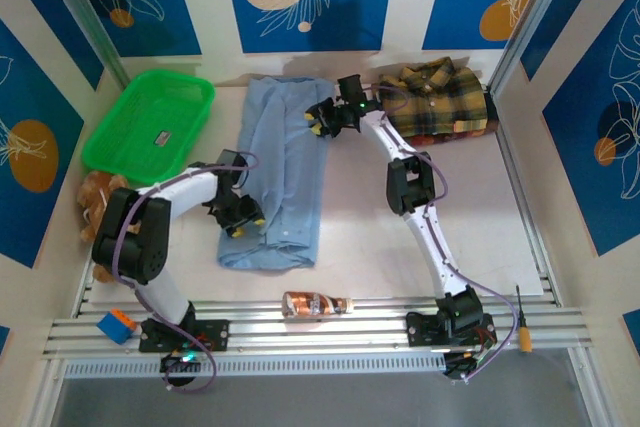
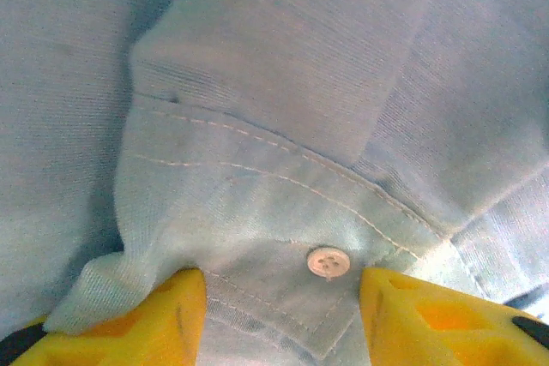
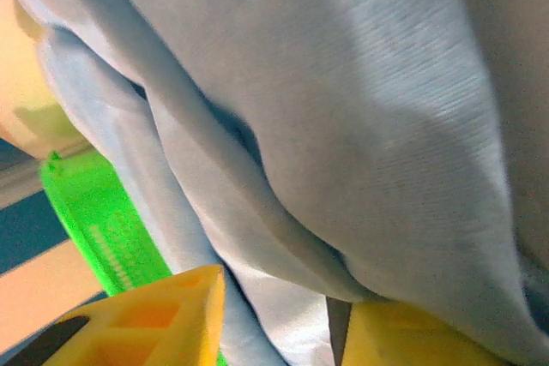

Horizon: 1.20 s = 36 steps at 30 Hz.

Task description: Fold and stack the long sleeve shirts

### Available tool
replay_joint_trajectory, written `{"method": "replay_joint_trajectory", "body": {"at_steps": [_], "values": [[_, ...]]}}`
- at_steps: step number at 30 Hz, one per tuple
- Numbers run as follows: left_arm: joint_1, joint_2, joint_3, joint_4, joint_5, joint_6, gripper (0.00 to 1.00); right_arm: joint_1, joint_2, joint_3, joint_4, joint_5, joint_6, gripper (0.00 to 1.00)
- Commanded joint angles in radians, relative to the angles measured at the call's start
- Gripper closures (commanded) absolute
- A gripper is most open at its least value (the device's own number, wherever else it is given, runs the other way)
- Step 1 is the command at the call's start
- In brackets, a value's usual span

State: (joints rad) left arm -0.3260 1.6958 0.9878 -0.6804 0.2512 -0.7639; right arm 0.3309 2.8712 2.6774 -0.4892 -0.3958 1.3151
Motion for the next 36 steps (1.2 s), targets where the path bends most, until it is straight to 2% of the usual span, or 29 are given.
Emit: {"method": "replay_joint_trajectory", "body": {"at_steps": [1,6,9,12,16,20,23,25,36], "values": [[-0.024,-0.045,-0.007,-0.02,0.062,-0.05,0.47,-0.027,-0.02,0.029,0.024,-0.089,-0.021,0.55],[-0.022,-0.196,0.05,-0.161,0.01,0.002,0.41,-0.023,-0.238,-0.077,-0.162,-0.138,-0.235,0.36],[-0.001,-0.299,0.067,-0.233,-0.023,0.026,0.35,-0.002,-0.424,-0.25,-0.309,-0.138,-0.361,0.3],[0.054,-0.383,0.04,-0.301,-0.049,0.062,0.3,0.037,-0.675,-0.552,-0.369,-0.095,-0.451,0.26],[0.125,-0.446,-0.064,-0.314,-0.014,0.103,0.29,0.113,-0.984,-1.009,-0.392,-0.025,-0.503,0.25],[0.147,-0.448,-0.161,-0.279,0.018,0.123,0.29,0.202,-1.177,-1.391,-0.301,-0.043,-0.491,0.26],[0.155,-0.42,-0.214,-0.227,0.024,0.122,0.3,0.27,-1.219,-1.58,-0.161,-0.092,-0.457,0.27],[0.158,-0.392,-0.235,-0.193,0.035,0.122,0.31,0.302,-1.193,-1.628,-0.121,-0.097,-0.461,0.29],[0.16,-0.339,-0.333,-0.062,0.055,0.109,0.37,0.364,-1.047,-1.625,-0.058,-0.094,-0.488,0.32]]}}
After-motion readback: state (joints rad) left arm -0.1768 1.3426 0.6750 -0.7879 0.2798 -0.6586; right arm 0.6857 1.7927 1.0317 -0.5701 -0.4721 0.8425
